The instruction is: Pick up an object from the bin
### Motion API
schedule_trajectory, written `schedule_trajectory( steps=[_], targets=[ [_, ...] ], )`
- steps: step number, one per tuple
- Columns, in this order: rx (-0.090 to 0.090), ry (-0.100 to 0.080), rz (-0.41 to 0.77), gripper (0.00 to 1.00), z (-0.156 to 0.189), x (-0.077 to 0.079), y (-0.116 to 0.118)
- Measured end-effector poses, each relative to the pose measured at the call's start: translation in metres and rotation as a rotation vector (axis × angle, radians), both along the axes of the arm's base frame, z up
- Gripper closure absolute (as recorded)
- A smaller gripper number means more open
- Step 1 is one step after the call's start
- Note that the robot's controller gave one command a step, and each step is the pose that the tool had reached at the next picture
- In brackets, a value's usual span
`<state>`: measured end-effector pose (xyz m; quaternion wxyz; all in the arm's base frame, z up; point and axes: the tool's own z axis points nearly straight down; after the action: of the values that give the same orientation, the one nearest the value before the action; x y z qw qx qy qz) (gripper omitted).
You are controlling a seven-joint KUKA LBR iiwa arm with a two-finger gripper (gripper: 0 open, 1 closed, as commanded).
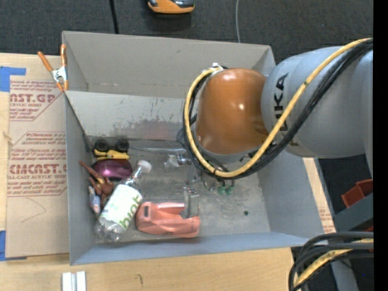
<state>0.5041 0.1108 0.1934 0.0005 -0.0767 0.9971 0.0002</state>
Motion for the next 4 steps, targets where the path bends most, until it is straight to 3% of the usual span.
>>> schedule_trajectory(
  steps=[1,2,3,4],
  targets=[
    [0.001,0.0,-0.245,0.0,-0.018,-0.01,-0.003],
    [0.001,-0.001,-0.249,0.0,-0.024,-0.012,-0.004],
    [-0.002,0.01,-0.079,0.0,0.003,0.01,-0.017],
    [0.003,-0.012,-0.077,0.0,0.023,0.012,-0.007]
  ],
)
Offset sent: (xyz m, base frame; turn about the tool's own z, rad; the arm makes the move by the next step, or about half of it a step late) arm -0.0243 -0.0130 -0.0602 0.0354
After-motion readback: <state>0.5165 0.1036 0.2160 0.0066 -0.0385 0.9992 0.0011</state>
